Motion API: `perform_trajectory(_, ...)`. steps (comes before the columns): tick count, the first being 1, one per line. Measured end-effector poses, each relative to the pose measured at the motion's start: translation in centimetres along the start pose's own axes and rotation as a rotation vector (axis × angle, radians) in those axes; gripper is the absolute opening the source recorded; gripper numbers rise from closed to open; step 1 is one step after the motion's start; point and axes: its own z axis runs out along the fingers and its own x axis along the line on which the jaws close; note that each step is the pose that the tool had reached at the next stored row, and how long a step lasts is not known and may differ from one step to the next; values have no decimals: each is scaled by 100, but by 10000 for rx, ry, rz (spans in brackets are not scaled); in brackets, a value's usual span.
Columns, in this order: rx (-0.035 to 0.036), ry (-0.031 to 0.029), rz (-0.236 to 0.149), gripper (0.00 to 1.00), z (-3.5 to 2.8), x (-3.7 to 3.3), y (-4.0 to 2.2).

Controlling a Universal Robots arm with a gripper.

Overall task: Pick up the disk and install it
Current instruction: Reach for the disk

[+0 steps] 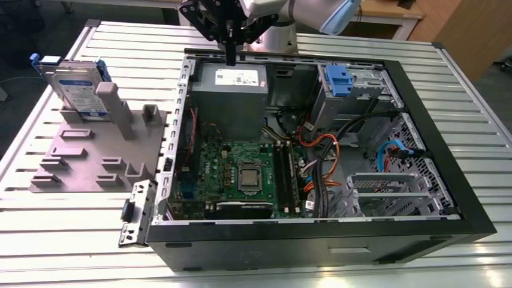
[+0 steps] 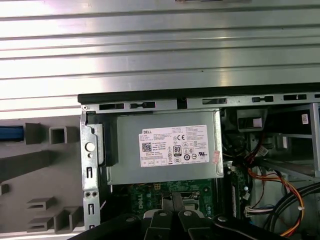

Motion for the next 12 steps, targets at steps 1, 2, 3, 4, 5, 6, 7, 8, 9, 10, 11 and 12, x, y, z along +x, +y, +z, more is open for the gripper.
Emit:
perform_trajectory(1, 1, 0, 0, 11, 0, 2, 0)
perform_trajectory(2, -1, -1, 1, 11, 0, 5, 0)
perform_trajectory(3, -1, -1, 1, 11, 0, 9, -1)
perform_trajectory(4, 0, 0, 0, 11, 0, 13, -1)
perform_trajectory(5, 0, -1, 0, 11, 0, 16, -1)
perform_trajectory(6, -1, -1, 0, 11, 0, 20, -2)
perform_trajectory(7, 0, 0, 0, 11, 0, 22, -2)
perform_trajectory(8, 0, 0, -1, 11, 0, 24, -2)
perform_trajectory(9, 0, 0, -1, 11, 0, 26, -2)
perform_trajectory(10, 0, 0, 0, 11, 1, 27, -2)
perform_trajectory(11, 1, 0, 0, 11, 1, 28, -2)
perform_trajectory(12, 0, 0, 0, 11, 1, 29, -2)
